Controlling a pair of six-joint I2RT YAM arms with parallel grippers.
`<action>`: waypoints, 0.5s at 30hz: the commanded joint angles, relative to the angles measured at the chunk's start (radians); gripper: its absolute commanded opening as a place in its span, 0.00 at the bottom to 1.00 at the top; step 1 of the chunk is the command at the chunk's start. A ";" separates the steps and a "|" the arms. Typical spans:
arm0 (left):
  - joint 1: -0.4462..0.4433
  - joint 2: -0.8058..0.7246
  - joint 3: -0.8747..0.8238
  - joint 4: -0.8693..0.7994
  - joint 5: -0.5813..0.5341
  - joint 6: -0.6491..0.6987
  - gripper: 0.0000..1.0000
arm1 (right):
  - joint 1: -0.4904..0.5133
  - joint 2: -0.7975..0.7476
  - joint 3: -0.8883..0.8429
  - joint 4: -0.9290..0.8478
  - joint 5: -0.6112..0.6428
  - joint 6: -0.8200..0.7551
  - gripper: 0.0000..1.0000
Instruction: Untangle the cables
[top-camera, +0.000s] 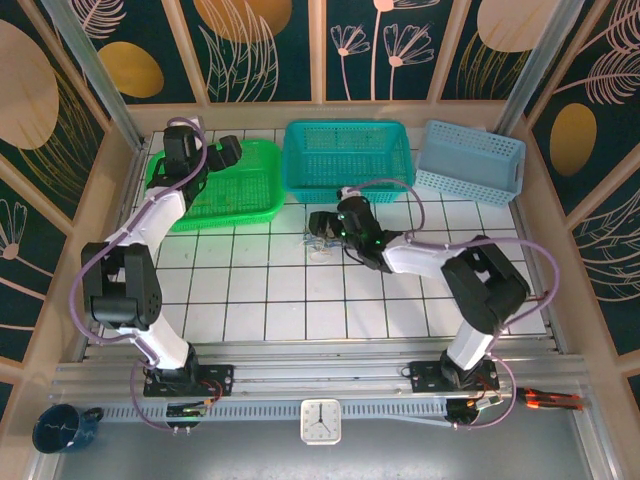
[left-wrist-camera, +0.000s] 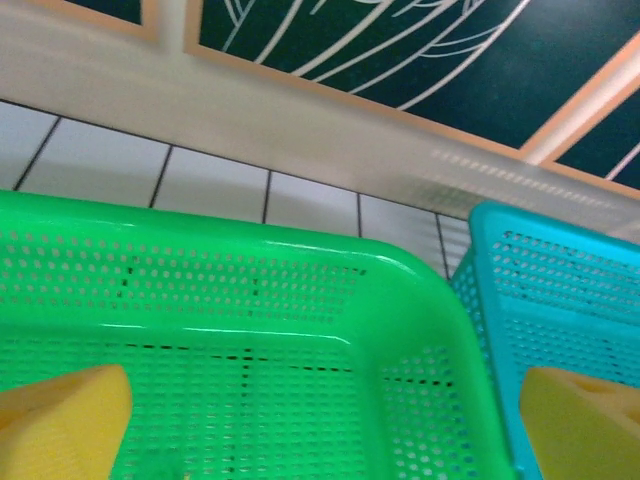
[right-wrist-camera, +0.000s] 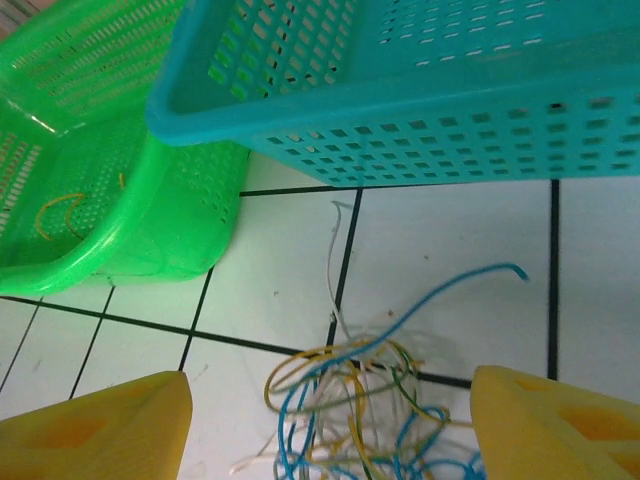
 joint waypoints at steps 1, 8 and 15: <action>0.006 -0.060 -0.022 -0.032 0.115 -0.042 0.99 | -0.010 0.082 0.076 -0.064 -0.007 -0.047 0.73; -0.042 -0.184 -0.189 -0.007 0.233 -0.103 0.99 | -0.015 0.187 0.113 -0.063 -0.038 -0.051 0.67; -0.156 -0.259 -0.294 0.022 0.271 -0.163 0.99 | -0.002 0.169 -0.005 -0.016 -0.089 -0.023 0.58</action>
